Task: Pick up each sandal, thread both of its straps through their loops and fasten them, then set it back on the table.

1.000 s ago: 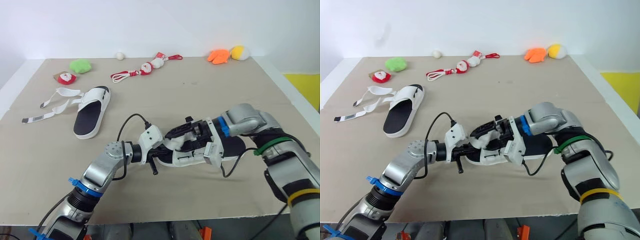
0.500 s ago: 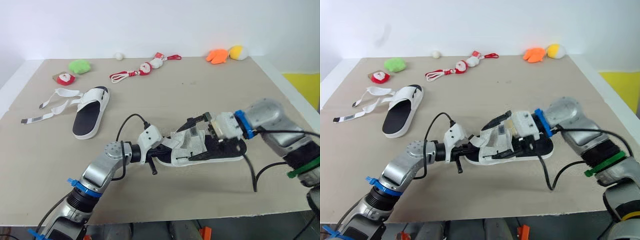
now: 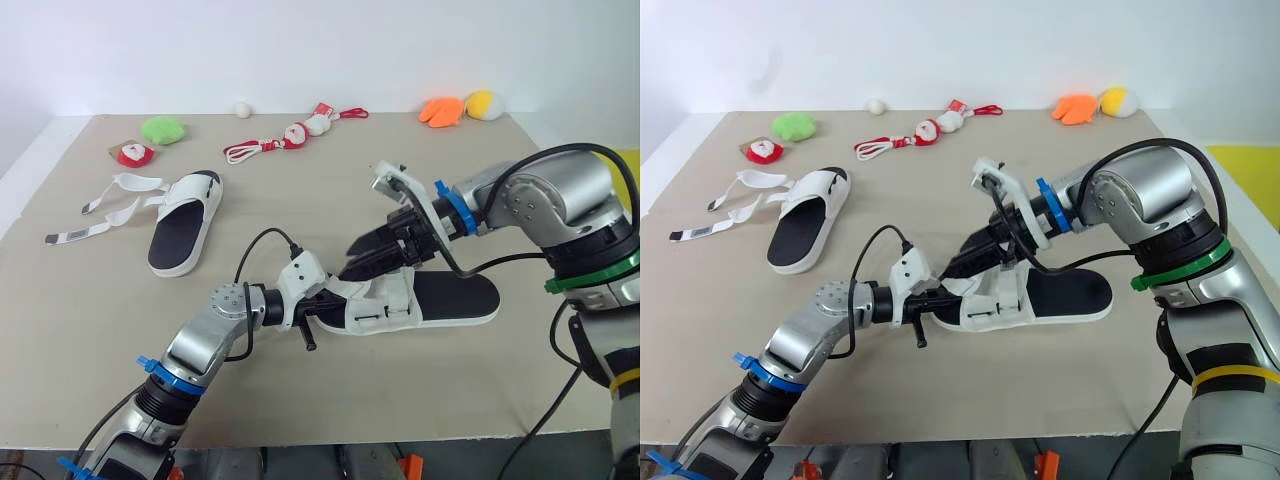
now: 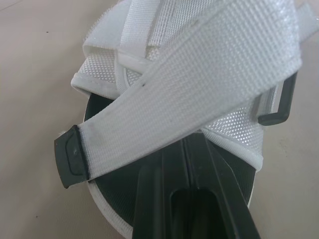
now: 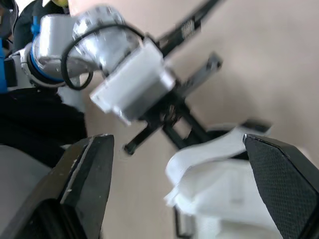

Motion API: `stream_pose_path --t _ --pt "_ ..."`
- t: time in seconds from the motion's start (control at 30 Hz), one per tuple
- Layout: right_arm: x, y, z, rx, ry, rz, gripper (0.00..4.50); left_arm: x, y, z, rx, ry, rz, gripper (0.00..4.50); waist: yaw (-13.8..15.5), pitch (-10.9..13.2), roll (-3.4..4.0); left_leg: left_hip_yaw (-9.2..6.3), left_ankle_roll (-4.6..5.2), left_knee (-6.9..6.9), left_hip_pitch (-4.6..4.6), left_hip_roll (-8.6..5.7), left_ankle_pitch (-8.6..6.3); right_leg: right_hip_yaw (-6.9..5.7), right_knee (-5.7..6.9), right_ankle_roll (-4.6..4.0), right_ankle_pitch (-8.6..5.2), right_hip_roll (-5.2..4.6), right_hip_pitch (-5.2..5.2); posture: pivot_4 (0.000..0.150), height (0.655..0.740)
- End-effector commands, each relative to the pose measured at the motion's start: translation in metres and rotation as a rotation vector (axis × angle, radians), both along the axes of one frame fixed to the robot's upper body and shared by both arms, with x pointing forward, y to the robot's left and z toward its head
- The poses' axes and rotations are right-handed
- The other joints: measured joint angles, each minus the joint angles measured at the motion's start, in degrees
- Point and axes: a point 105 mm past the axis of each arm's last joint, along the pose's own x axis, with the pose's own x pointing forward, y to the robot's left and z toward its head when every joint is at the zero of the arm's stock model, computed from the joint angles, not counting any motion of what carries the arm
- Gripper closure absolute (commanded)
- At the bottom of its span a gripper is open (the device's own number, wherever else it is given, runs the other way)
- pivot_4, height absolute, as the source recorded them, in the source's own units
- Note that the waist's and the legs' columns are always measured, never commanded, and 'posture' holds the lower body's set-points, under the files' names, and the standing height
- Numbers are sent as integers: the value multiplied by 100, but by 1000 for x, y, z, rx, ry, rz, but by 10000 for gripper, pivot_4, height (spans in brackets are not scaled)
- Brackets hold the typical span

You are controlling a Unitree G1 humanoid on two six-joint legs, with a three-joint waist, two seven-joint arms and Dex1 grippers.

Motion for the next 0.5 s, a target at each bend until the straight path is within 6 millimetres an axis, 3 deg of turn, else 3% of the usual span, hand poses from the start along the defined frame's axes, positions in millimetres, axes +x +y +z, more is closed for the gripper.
stream_pose_path --t 0.03,0.33,0.5 --pt "-19 5 10 -2 -6 61 262 -1 2 -15 36 50 15 45000 6 0 0 -1 0 0 0 1 0 -1 0 0 0 1 0 1500 7400" --pt "-26 3 -11 -88 -24 80 262 -2 0 -15 30 52 15 45000 -6 0 0 1 1 12 4 5 0 -6 1 10 7 3 3 1500 7400" --pt "-17 7 -8 -74 -77 54 262 -3 0 -16 28 54 18 45000 -6 0 0 1 1 12 3 4 0 -6 0 10 7 2 4 1500 7400"
